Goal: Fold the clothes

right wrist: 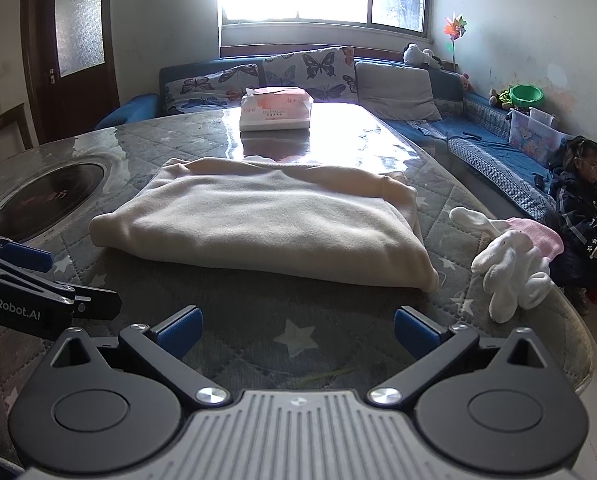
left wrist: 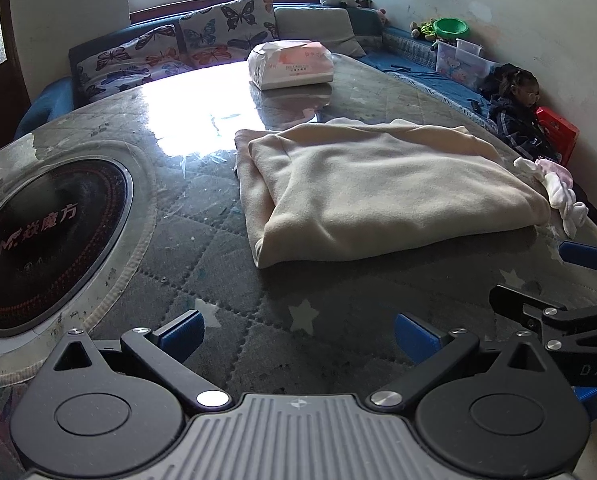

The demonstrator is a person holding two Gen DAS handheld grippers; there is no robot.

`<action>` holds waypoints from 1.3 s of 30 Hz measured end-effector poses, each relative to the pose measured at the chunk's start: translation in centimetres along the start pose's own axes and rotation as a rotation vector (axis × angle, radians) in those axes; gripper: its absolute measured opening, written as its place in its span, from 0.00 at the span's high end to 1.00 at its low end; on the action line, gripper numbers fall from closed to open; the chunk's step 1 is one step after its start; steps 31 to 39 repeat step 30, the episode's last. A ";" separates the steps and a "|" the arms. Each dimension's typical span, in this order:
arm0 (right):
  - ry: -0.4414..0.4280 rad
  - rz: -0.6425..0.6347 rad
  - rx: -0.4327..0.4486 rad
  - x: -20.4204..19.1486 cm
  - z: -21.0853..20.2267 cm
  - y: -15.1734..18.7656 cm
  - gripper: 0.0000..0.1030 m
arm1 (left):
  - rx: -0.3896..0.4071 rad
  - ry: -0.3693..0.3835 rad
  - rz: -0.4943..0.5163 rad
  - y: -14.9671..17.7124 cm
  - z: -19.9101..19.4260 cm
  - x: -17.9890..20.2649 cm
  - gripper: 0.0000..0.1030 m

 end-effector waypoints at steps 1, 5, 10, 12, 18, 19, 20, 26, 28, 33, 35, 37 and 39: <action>0.000 0.000 0.000 0.0 0.0 0.0 0.00 | -0.003 -0.001 0.000 0.0 0.0 0.0 0.00; 0.000 0.004 0.003 0.1 -0.1 0.0 0.00 | -0.005 0.001 0.004 0.0 -0.1 0.0 0.00; -0.002 0.003 0.004 0.1 -0.1 0.1 0.00 | 0.000 -0.006 0.010 0.0 -0.1 0.2 0.00; -0.002 0.004 0.006 0.2 -0.1 0.0 0.00 | 0.002 -0.007 0.010 -0.1 -0.1 0.2 0.00; -0.004 0.007 0.009 0.2 -0.1 0.0 0.00 | 0.007 -0.013 0.011 -0.2 0.0 0.3 0.00; -0.004 0.008 0.009 0.3 -0.1 0.0 0.00 | 0.007 -0.013 0.011 -0.2 0.1 0.3 0.00; -0.004 0.008 0.010 0.3 -0.1 0.0 0.00 | 0.008 -0.014 0.011 -0.3 0.1 0.3 0.00; -0.005 0.007 0.013 0.2 -0.1 -0.1 0.00 | 0.019 -0.016 0.017 -0.4 0.1 0.5 0.00; -0.005 0.006 0.013 0.1 0.0 -0.1 0.00 | 0.019 -0.011 0.019 -0.4 0.1 0.5 0.00; -0.005 0.005 0.013 0.1 0.0 -0.2 0.00 | 0.015 -0.010 0.020 -0.4 0.2 0.6 0.00; -0.005 0.005 0.013 0.1 0.0 -0.2 0.00 | 0.015 -0.010 0.020 -0.4 0.2 0.6 0.00; -0.005 0.005 0.013 0.1 0.0 -0.2 0.00 | 0.015 -0.010 0.020 -0.4 0.2 0.6 0.00; -0.005 0.005 0.013 0.1 0.0 -0.2 0.00 | 0.015 -0.010 0.020 -0.4 0.2 0.6 0.00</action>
Point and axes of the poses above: each gripper's, at about its wrist camera, not at the fingertips, and z roughly the way its jaws point, x to its right, y to its underside, the point moved 10 cm from there along z, roughly the way its jaws point, and after that the axes turned 2 degrees about -y, right-handed, at the moved point
